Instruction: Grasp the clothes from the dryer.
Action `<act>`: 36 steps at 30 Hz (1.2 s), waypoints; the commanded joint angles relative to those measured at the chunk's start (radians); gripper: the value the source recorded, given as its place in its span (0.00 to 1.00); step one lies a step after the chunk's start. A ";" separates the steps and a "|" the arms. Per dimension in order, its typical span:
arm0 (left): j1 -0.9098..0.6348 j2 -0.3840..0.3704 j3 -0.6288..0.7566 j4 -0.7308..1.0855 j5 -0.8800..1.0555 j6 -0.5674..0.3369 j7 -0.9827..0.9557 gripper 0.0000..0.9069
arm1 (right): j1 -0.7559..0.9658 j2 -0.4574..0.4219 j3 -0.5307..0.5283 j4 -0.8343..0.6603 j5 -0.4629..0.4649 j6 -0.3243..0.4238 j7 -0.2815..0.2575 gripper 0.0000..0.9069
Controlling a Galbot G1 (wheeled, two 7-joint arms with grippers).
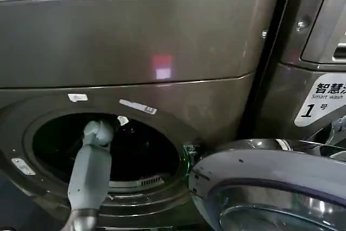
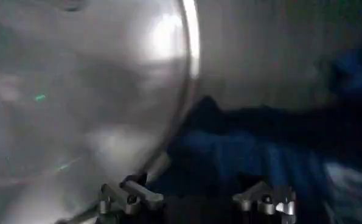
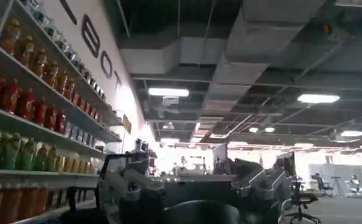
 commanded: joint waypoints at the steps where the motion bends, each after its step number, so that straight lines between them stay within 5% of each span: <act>1: -0.128 0.013 0.021 0.082 0.270 -0.190 0.480 1.00 | 0.003 -0.003 -0.014 -0.004 -0.006 0.008 0.000 1.00; 8: -0.182 0.026 0.055 0.140 0.348 -0.283 0.481 1.00 | 0.006 -0.018 -0.021 -0.007 -0.009 0.008 0.000 1.00; 36: -0.249 0.062 0.098 0.354 0.308 -0.315 0.413 1.00 | 0.020 -0.023 -0.040 -0.003 -0.011 0.008 -0.002 1.00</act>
